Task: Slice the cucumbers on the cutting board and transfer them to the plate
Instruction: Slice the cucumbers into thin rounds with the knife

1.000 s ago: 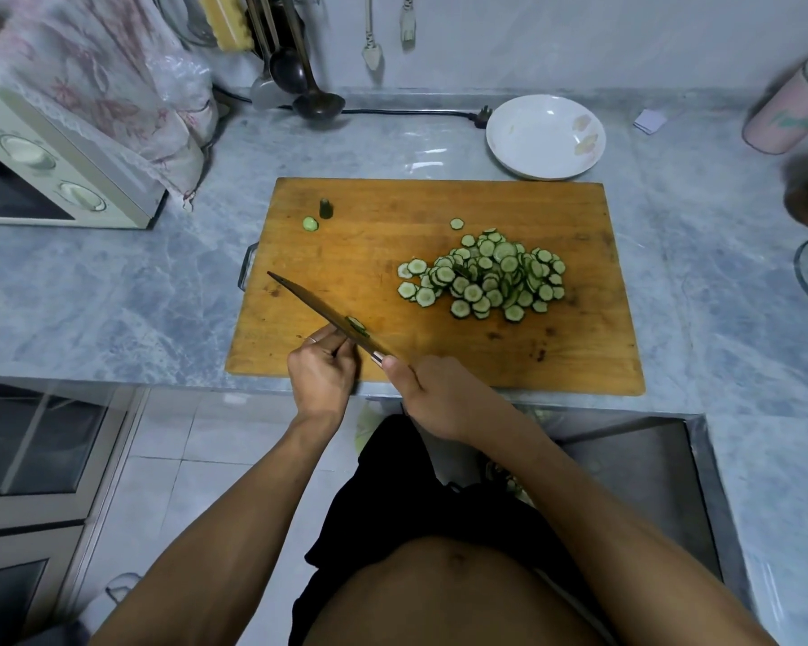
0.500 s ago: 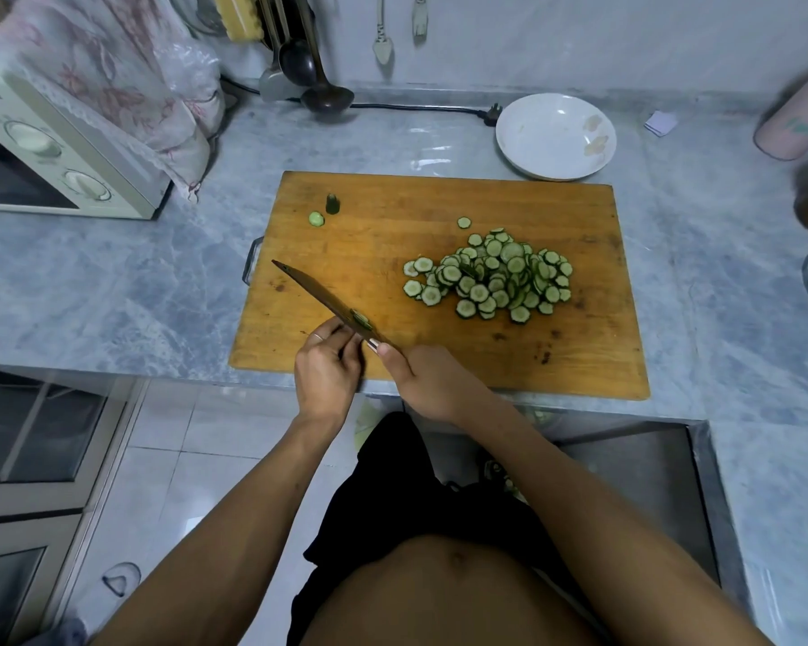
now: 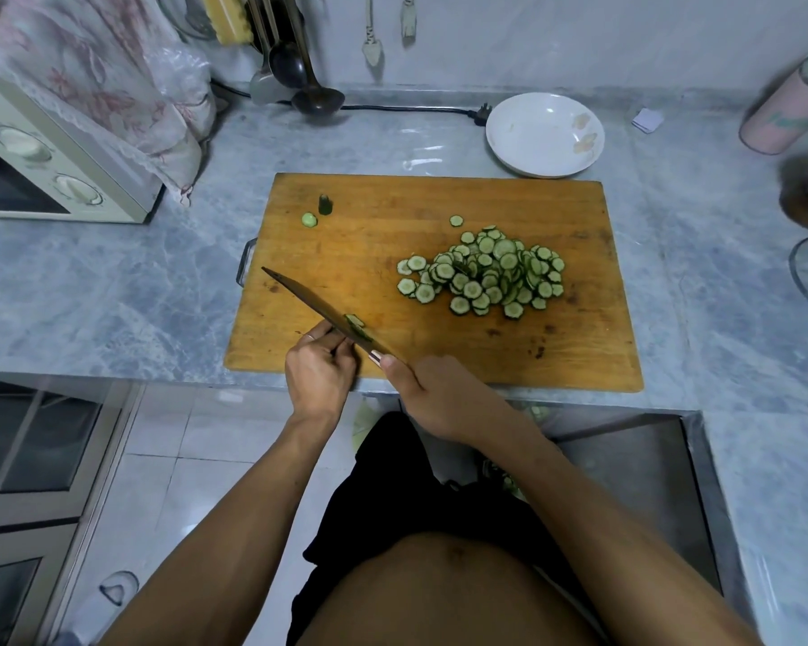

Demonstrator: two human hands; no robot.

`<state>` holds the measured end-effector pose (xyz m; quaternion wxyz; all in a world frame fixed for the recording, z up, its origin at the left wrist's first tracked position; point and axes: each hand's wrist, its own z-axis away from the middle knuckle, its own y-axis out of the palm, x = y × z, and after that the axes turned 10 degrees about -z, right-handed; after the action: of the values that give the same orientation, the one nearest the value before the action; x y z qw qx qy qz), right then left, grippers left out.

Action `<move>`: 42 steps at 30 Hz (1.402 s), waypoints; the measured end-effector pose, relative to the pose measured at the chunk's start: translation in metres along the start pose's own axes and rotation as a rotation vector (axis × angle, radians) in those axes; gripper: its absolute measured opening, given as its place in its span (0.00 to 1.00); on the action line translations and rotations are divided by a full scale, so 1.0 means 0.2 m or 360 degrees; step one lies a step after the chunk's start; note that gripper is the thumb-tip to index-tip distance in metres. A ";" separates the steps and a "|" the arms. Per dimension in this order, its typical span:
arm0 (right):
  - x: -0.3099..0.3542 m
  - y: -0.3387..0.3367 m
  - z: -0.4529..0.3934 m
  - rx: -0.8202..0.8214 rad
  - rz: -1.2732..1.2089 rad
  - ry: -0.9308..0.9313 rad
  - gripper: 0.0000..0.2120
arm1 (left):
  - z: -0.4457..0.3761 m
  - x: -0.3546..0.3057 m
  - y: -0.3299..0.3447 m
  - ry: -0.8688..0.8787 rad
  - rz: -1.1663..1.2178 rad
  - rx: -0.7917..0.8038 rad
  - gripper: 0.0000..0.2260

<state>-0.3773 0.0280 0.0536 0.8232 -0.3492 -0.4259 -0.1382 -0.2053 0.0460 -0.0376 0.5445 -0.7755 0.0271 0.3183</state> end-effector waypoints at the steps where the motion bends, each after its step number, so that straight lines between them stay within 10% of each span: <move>1: 0.00 0.00 0.00 0.0009 -0.0002 -0.0002 0.27 | 0.00 0.00 0.00 0.0009 0.0000 0.0001 0.10; 42: -0.03 -0.01 -0.01 0.0034 0.0004 -0.0036 0.28 | 0.02 0.00 -0.01 0.0058 -0.0046 0.0006 0.11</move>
<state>-0.3807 0.0244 0.0496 0.8222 -0.3425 -0.4362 -0.1286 -0.2057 0.0504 -0.0363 0.5499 -0.7805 0.0265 0.2961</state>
